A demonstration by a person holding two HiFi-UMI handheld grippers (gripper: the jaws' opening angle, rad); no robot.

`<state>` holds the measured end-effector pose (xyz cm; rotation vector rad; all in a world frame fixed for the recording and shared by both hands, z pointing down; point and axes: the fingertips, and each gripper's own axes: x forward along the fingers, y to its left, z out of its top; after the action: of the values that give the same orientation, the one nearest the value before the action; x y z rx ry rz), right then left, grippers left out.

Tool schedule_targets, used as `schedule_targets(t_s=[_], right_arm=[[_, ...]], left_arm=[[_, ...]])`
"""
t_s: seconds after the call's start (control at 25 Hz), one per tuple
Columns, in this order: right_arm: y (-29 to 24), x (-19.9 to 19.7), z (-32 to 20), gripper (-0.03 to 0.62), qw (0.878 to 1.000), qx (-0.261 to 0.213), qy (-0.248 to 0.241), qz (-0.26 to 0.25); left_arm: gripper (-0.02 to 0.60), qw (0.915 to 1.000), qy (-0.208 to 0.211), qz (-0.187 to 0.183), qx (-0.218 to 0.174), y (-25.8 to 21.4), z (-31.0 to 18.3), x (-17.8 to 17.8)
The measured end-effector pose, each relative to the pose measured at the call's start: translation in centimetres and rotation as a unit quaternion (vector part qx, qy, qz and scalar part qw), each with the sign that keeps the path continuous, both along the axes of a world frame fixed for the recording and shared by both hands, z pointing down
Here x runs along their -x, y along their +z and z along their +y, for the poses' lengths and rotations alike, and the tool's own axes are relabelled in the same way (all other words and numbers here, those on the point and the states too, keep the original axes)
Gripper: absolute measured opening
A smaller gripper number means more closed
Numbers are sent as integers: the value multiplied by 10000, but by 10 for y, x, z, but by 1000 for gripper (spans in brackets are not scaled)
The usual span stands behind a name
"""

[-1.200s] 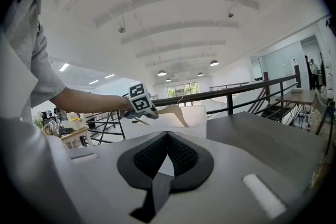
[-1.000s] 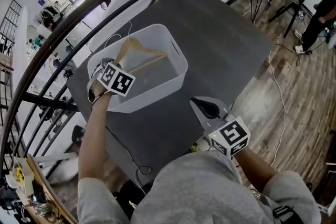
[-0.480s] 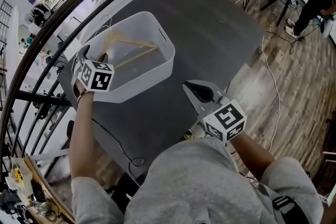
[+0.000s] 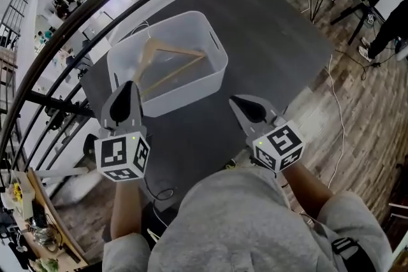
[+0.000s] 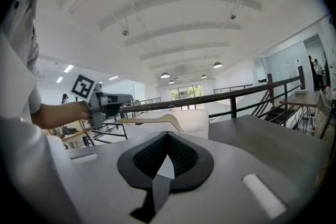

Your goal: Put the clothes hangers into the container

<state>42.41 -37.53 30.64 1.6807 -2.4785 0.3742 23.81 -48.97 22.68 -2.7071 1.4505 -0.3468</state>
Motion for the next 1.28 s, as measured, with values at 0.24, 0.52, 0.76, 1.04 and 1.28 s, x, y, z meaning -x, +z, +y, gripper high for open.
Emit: schedule_targets(t_s=[0.24,0.52,0.76,1.04,1.28], right_arm=[[-1,12,1,0,9999,-12,-163,-34],[0,19,2,0,9996,-1,-296,-34],[-2,17,10,0,9992,-14,-386,-119],[3,37,20,0,9958,1,-857,-327],[19,80,33,0,9854,103,-1656,-376]], left_arm=[[11,9985,57,30,541,59,68,-20],[11,9949,-372,699,629,63,78,-2],[11,9951,-646,599,439,59,93,5],[11,9919,-968,531,622,76,123,16],[11,9809,-1710,598,704,91,166,57]])
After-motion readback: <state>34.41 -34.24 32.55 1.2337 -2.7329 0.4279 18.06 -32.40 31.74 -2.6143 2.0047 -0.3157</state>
